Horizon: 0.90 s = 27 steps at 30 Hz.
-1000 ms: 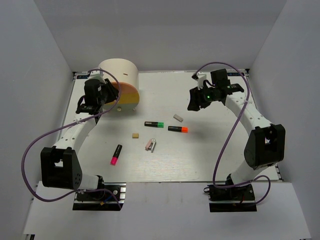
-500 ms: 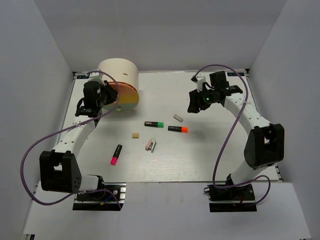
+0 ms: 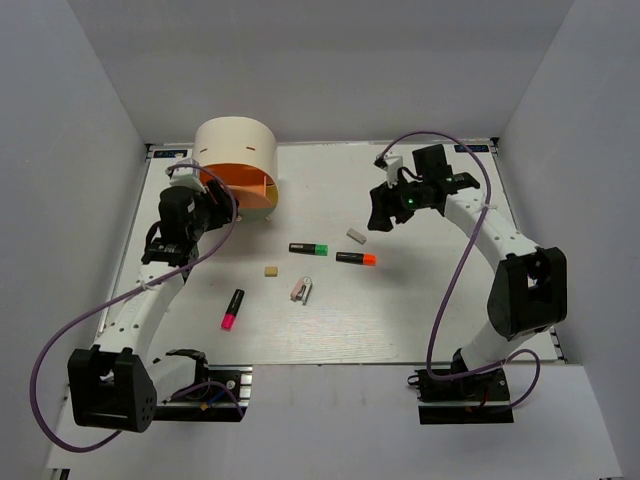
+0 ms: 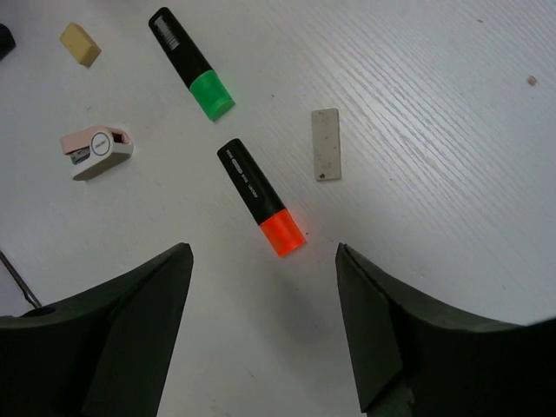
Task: Sort the stationery into containers
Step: Open the drawer, then grab a piece of stationery with the right arm
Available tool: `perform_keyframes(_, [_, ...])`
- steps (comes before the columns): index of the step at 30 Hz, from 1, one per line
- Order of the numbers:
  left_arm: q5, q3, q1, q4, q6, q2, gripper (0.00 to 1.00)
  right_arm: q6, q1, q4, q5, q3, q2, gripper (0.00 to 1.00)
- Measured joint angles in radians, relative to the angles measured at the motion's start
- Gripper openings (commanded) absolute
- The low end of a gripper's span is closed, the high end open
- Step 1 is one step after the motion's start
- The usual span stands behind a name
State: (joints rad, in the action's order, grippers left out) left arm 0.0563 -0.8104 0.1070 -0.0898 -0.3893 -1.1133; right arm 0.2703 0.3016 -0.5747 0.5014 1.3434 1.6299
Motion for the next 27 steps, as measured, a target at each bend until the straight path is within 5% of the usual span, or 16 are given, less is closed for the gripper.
perform_keyframes(1, [0.003, 0.002, 0.000, 0.000, 0.000, 0.000, 0.81, 0.009, 0.005, 0.000, 0.006, 0.000, 0.000, 0.76])
perform_keyframes(8, [0.012, 0.003, 0.000, -0.021, 0.000, 0.006, 0.93, 0.180, 0.058, 0.035, 0.101, -0.032, -0.008, 0.78])
perform_keyframes(16, [0.008, 0.076, 0.000, -0.125, -0.005, 0.226, 0.94, 0.396, 0.188, 0.156, 0.176, -0.105, 0.034, 0.69])
perform_keyframes(27, [0.010, 0.273, 0.007, -0.319, -0.131, 0.452, 0.96, 0.408, 0.328, 0.245, 0.086, 0.027, 0.344, 0.72])
